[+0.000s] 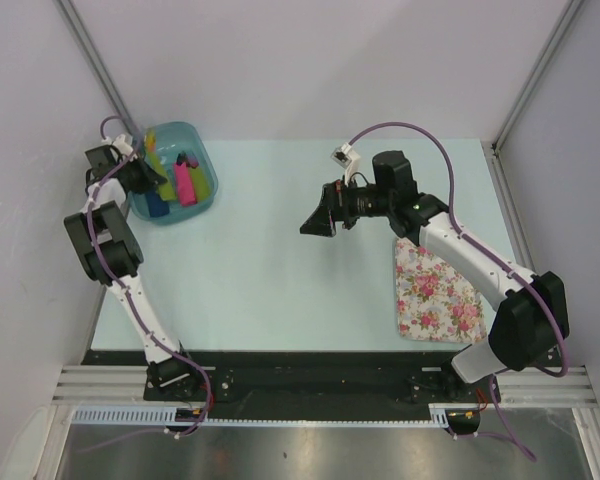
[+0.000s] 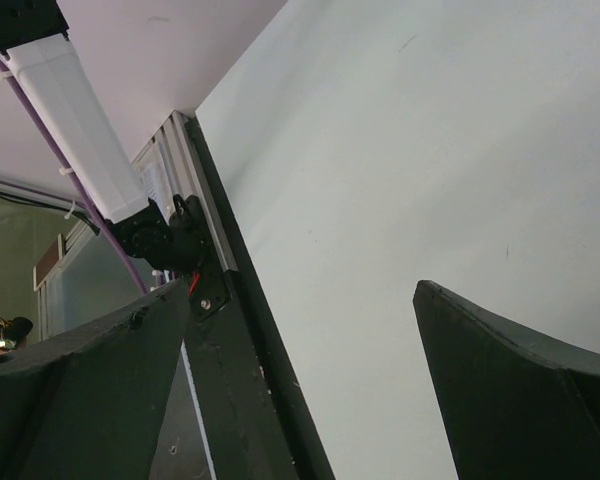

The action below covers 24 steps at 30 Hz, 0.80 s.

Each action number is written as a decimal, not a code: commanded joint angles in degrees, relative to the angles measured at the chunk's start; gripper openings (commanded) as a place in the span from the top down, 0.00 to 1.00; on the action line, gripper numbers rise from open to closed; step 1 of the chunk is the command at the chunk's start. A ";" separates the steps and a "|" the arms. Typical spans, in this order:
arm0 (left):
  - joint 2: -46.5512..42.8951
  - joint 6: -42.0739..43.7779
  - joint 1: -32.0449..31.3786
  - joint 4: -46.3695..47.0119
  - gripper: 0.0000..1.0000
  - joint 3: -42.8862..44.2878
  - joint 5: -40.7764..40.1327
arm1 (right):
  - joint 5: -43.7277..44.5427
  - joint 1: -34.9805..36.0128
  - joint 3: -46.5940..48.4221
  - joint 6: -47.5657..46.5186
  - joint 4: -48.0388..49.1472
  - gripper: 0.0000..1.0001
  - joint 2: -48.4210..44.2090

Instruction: Place the utensils on the paper napkin and roll it up

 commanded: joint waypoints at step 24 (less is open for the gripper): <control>9.55 -3.88 0.84 -7.62 1.00 15.55 2.92 | -0.13 -0.95 -0.88 0.76 2.78 0.00 1.01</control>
